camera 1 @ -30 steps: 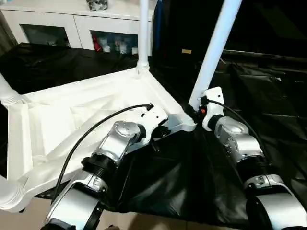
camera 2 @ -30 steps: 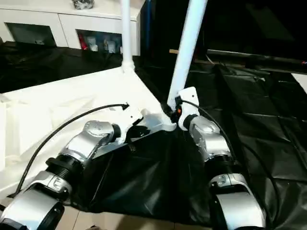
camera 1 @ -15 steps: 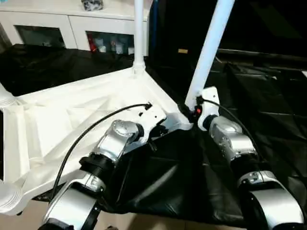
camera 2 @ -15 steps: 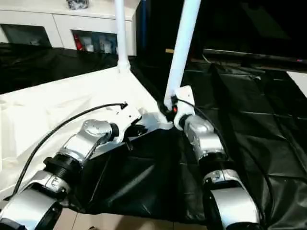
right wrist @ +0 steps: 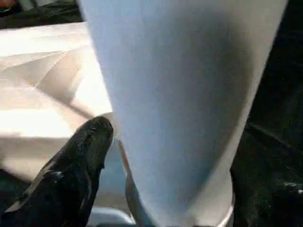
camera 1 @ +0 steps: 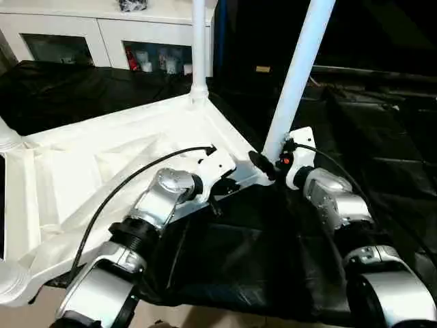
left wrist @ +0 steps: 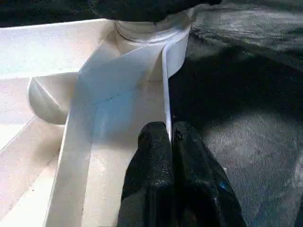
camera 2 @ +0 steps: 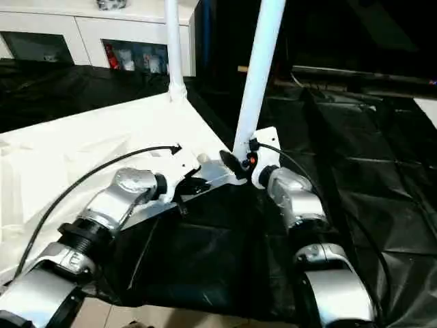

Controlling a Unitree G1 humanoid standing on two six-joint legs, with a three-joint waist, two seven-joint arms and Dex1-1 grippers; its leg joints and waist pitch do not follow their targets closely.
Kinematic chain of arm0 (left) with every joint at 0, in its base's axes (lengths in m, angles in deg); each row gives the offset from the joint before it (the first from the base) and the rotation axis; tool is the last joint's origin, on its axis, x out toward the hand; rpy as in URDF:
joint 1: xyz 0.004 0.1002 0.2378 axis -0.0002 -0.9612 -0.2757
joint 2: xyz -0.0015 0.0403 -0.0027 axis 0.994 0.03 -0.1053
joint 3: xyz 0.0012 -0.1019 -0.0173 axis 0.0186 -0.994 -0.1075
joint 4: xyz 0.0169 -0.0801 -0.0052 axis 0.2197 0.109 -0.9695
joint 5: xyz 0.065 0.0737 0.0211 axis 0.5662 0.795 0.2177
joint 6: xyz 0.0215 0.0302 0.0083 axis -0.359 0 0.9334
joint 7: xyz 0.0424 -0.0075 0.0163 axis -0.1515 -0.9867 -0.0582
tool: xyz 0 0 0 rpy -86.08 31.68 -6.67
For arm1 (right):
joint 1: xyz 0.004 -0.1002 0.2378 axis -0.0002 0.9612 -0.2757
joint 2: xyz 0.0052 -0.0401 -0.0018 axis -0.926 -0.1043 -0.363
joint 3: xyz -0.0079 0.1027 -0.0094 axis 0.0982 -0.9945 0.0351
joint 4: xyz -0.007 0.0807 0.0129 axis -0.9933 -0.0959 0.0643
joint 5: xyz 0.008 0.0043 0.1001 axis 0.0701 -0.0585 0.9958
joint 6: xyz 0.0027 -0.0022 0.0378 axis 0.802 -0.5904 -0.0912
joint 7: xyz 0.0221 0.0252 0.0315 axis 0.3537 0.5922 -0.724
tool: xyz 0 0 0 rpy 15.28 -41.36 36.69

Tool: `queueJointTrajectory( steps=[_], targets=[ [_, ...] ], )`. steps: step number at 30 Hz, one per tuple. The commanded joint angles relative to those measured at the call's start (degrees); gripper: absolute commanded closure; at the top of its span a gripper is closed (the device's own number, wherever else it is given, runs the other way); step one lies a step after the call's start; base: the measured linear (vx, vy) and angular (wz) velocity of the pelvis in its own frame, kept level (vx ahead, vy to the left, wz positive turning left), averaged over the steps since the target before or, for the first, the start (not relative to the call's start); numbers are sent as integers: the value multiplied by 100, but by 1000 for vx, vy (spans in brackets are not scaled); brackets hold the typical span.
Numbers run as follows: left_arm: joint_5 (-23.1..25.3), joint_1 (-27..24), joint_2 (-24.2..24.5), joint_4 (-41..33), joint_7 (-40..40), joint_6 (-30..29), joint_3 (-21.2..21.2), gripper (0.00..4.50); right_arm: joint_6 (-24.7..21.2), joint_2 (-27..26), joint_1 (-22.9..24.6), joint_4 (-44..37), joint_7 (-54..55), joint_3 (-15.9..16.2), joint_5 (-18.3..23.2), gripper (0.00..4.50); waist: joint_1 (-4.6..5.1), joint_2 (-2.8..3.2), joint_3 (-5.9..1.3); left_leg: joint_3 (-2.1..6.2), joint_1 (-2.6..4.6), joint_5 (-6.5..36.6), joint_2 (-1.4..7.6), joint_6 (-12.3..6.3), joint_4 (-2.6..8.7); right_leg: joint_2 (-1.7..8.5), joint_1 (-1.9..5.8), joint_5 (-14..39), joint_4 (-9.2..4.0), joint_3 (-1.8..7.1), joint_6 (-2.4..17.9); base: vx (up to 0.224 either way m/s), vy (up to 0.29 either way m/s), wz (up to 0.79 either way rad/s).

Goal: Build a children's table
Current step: Insert table leg to table base

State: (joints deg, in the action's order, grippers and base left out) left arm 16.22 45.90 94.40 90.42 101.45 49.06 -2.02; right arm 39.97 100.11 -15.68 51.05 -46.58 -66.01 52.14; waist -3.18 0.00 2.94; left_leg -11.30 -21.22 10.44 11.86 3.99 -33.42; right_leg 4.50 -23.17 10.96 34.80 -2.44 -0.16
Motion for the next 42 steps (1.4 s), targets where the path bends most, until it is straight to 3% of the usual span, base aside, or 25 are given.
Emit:
queueJointTrajectory(
  steps=[1,8,12,16,19,24,26,34,39,42],
  targets=[
    [-32,76,-1,-203,185,193,139,450,-114,-67,97,-109,-392,314,-60,64,-27,6,-359,61,66,1161,131,-207,385,319,287,562,-400,193,1518,0,0,0],
    [-271,-51,318,-366,1131,535,224,450,-152,409,438,-655,-1194,556,-117,64,-75,40,-362,49,77,1051,146,-271,369,315,286,323,-361,189,1637,0,0,0],
    [-374,-132,427,-477,1542,661,281,450,-56,628,586,-860,-1570,696,-183,64,-127,57,-358,50,86,1126,156,-205,371,319,285,433,-361,190,1603,0,0,0],
    [-467,-195,490,-584,1868,723,349,450,-100,808,760,-1189,-2042,803,-73,64,-183,44,-361,41,79,1067,159,-242,364,309,290,326,-341,190,1614,0,0,0],
    [-532,-224,566,-613,2211,801,404,450,-165,1000,898,-1493,-2499,961,-35,64,-221,74,-363,42,81,1038,158,-278,353,308,292,262,-330,185,1624,0,0,0],
    [-527,-247,690,-574,2528,918,452,450,-272,1139,1009,-1738,-2864,1035,46,64,-233,72,-347,46,88,1193,159,-225,364,311,284,533,-361,189,1585,0,0,0],
    [-537,-261,773,-582,2654,935,485,450,-350,1193,1079,-1867,-2990,1074,54,97,-249,73,-352,52,91,1198,164,-207,367,322,280,625,-365,190,1563,0,0,0],
    [-539,-322,829,-576,2809,979,471,450,-404,1175,1208,-1986,-3112,1135,81,161,-281,50,-361,51,85,1088,156,-190,354,319,284,565,-343,191,1541,0,0,0],
    [-504,-335,830,-546,2788,990,457,450,-485,1131,1295,-2066,-3112,1180,104,171,-299,59,-365,53,88,1047,161,-209,351,322,278,516,-337,189,1544,0,0,0],
    [-278,-143,603,-196,1885,822,307,450,-303,742,1270,-1756,-2210,972,-41,172,-274,34,-351,60,91,1168,148,-122,368,331,271,773,-368,190,1489,0,0,0]
  ],
)
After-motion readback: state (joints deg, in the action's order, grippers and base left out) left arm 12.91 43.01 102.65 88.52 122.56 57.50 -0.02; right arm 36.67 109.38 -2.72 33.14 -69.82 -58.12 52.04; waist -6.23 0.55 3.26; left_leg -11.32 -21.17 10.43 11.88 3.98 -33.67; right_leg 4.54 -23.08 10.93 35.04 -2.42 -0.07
